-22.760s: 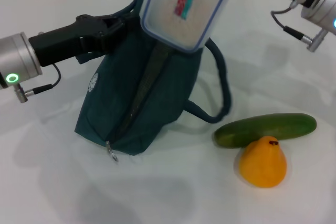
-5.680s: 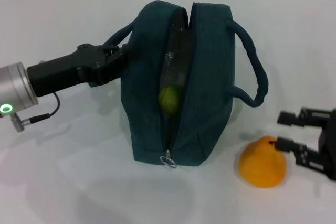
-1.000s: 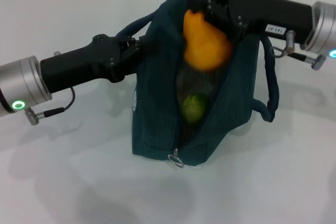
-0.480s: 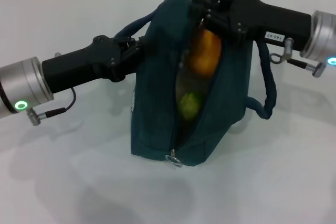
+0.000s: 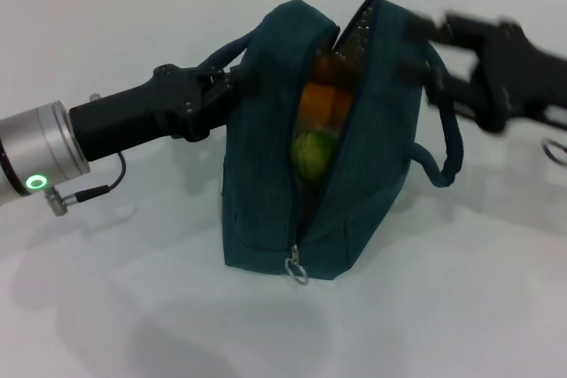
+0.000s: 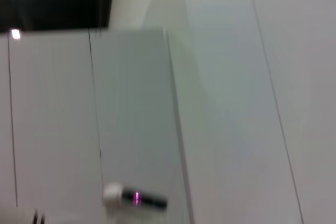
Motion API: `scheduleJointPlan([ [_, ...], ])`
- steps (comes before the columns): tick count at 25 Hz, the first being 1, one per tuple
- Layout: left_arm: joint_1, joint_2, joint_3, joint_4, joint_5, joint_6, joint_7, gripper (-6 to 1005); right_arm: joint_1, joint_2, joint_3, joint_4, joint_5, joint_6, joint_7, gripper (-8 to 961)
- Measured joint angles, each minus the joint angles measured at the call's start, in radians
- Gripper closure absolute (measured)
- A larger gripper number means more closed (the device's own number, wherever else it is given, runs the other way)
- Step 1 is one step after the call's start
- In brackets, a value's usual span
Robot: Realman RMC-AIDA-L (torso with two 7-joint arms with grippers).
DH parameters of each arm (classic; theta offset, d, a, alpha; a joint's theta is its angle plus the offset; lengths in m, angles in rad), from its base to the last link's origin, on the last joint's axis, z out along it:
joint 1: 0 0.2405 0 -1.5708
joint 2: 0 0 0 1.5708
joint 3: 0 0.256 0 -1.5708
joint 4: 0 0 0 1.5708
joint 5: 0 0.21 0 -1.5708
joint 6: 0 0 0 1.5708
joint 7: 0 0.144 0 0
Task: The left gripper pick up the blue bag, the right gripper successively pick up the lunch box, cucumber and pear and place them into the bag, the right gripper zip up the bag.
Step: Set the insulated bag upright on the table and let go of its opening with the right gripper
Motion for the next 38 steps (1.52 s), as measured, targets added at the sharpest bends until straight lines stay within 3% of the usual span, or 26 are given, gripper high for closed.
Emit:
scheduleJointPlan([
  [4,0.0,0.0,0.0,0.0,0.0,-0.004,0.009,959,-0.055,-0.034,0.002,-0.005,-0.088,0.001,0.025,490],
  [7,0.0,-0.002,0.0,-0.015,-0.024,-0.005,0.019,957,-0.084,-0.041,0.002,0.01,-0.122,0.007,0.029,477],
  [12,0.001,0.0,0.0,-0.04,-0.051,-0.006,0.042,953,-0.101,-0.03,0.004,0.01,-0.199,0.03,0.03,500],
  [21,0.008,-0.002,0.0,-0.049,-0.052,-0.006,0.047,949,-0.069,-0.003,0.0,0.0,-0.28,0.102,0.055,542],
  [27,0.028,-0.003,0.001,-0.051,-0.054,-0.006,0.081,916,-0.079,0.015,0.087,-0.001,-0.271,0.092,0.029,570],
  [29,0.029,-0.003,0.005,-0.051,-0.05,-0.006,0.095,888,-0.09,0.028,0.137,0.0,-0.268,0.082,-0.005,641],
  [35,0.035,-0.003,0.005,-0.076,-0.061,0.002,0.147,785,-0.084,0.029,0.152,0.01,-0.228,0.058,-0.022,876],
  [38,0.036,-0.003,0.008,-0.082,-0.065,0.014,0.165,685,-0.084,0.028,0.156,0.01,-0.202,0.054,-0.019,877],
])
